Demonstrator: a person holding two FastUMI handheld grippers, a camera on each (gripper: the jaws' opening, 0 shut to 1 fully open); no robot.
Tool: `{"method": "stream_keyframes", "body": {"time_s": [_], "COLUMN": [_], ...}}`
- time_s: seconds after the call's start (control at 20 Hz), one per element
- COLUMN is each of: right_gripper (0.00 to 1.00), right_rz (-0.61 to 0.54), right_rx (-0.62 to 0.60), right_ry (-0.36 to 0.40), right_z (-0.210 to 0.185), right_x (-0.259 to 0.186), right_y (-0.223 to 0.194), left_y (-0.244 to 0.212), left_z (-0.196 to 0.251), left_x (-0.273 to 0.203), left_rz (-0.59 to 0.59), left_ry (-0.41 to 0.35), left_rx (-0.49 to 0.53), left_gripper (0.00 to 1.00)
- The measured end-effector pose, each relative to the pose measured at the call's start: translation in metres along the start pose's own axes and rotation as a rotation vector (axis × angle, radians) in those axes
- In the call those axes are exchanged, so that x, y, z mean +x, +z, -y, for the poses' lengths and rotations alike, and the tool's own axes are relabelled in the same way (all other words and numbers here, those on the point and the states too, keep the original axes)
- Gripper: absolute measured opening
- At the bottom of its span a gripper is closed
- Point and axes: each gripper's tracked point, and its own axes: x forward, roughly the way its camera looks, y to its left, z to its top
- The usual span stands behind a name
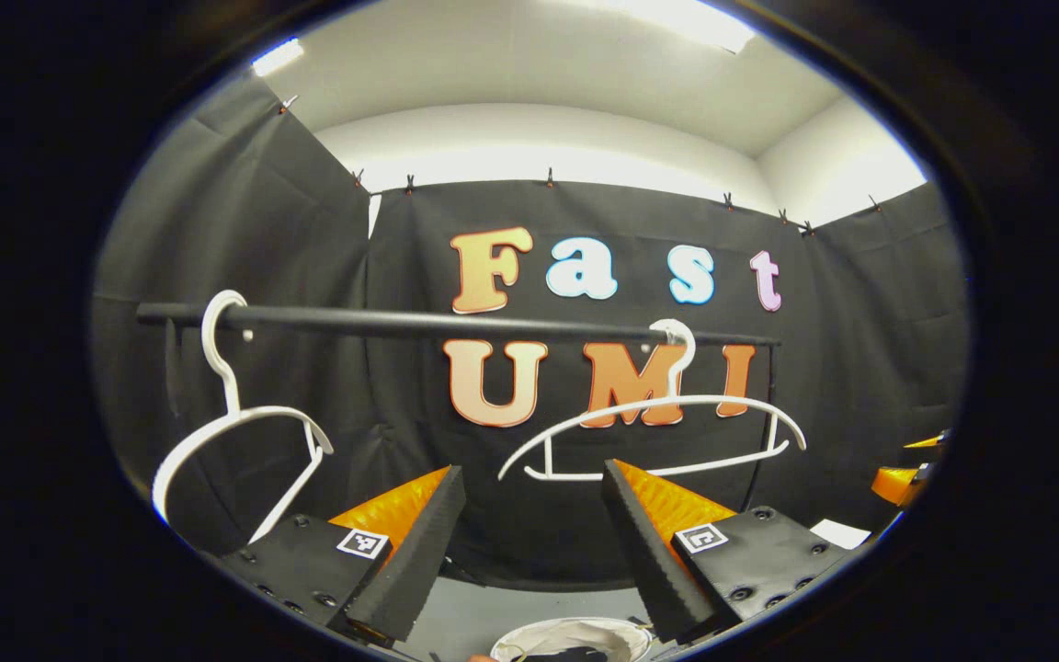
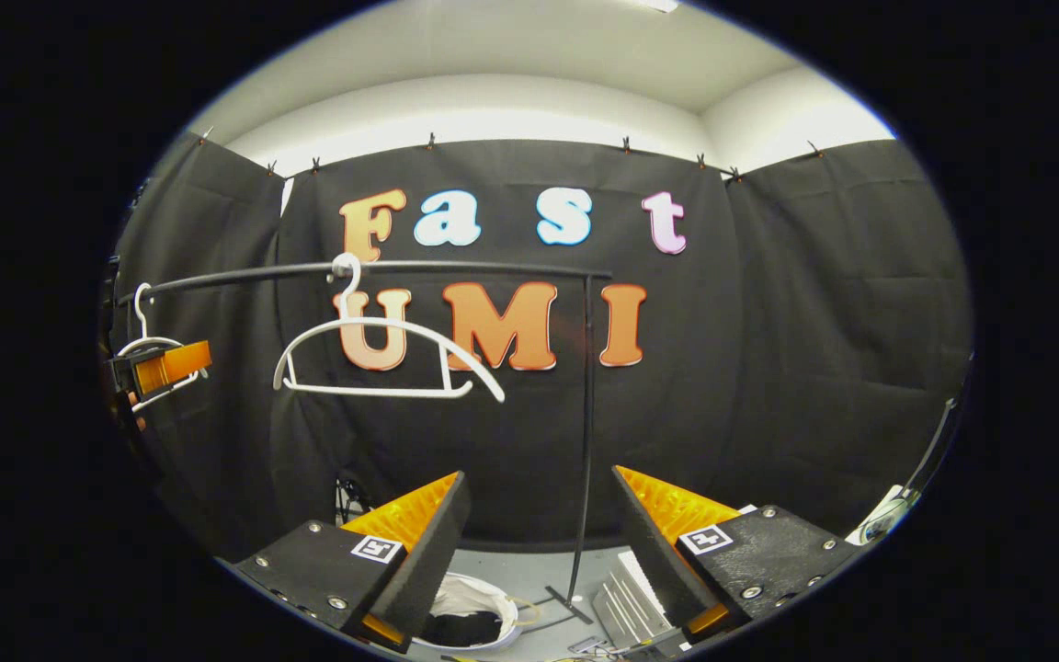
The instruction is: Grasp the clothes on the hanger with both hands and then place them into the laundry hamper below.
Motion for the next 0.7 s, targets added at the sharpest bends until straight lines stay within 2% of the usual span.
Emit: {"method": "stream_keyframes", "body": {"time_s": [0.05, 0.1, 0.5, 0.55, 0.6, 0.65, 0.7], "right_gripper": [0.85, 1.0, 1.0, 0.94, 1.0, 0.94, 0.94], "right_rz": [0.018, 0.03, 0.09, 0.093, 0.095, 0.098, 0.1], "right_rx": [-0.002, -0.005, -0.044, -0.045, -0.044, -0.042, -0.039], "right_ry": [-0.003, -0.009, -0.014, -0.015, -0.016, -0.015, -0.01], "right_z": [0.001, 0.003, -0.004, -0.004, -0.004, -0.006, -0.007], "right_x": [-0.002, -0.002, -0.01, -0.008, -0.007, -0.007, -0.007], "right_y": [0.008, 0.015, 0.041, 0.042, 0.043, 0.045, 0.046], "left_y": [0.006, 0.014, 0.044, 0.043, 0.042, 0.04, 0.039], "left_z": [0.0, -0.002, -0.028, -0.029, -0.031, -0.036, -0.039], "left_x": [0.0, -0.001, -0.01, -0.011, -0.013, -0.014, -0.015], "left_rz": [0.021, 0.041, 0.104, 0.104, 0.103, 0.099, 0.094], "left_ry": [0.006, 0.013, 0.073, 0.079, 0.086, 0.094, 0.101], "left_rx": [-0.001, -0.003, 0.001, 0.004, 0.006, 0.004, 0.001], "left_gripper": [0.99, 0.99, 0.99, 0.99, 0.97, 1.0, 0.97]}}
